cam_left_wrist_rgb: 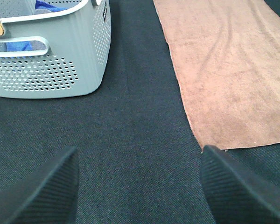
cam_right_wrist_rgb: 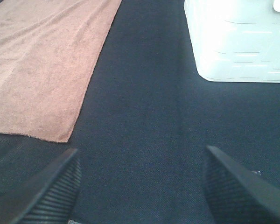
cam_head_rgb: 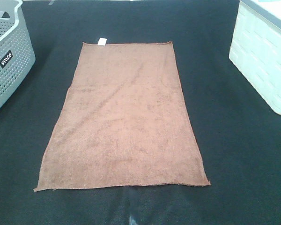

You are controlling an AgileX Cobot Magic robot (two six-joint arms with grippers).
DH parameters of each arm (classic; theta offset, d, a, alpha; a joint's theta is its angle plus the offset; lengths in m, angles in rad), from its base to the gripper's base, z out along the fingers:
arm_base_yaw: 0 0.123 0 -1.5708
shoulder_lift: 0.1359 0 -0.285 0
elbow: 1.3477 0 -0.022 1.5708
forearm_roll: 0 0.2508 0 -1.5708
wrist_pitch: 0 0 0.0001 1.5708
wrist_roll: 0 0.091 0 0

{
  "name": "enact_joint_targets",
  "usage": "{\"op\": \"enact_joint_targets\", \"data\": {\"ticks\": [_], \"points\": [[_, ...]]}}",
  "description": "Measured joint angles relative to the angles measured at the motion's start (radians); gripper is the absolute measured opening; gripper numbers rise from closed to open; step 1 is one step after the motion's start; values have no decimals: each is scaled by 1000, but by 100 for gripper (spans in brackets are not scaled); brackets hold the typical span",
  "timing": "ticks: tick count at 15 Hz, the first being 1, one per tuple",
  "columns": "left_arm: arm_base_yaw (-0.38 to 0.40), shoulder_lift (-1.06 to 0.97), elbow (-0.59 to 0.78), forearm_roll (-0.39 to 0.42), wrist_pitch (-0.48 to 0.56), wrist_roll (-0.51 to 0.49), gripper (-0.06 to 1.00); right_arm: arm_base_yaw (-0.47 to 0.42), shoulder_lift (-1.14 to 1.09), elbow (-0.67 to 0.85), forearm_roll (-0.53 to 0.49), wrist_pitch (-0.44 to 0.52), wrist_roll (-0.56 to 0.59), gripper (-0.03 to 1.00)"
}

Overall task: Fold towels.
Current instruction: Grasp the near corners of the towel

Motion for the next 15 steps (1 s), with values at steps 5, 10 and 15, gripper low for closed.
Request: {"op": "enact_joint_targets", "data": {"ticks": [5, 10, 15], "points": [[0, 0, 0, 0, 0, 0, 70, 0, 0, 0, 0, 0, 0, 69], [0, 0, 0, 0, 0, 0, 70, 0, 0, 0, 0, 0, 0, 69], [0, 0, 0, 0, 0, 0, 70, 0, 0, 0, 0, 0, 0, 69]]}}
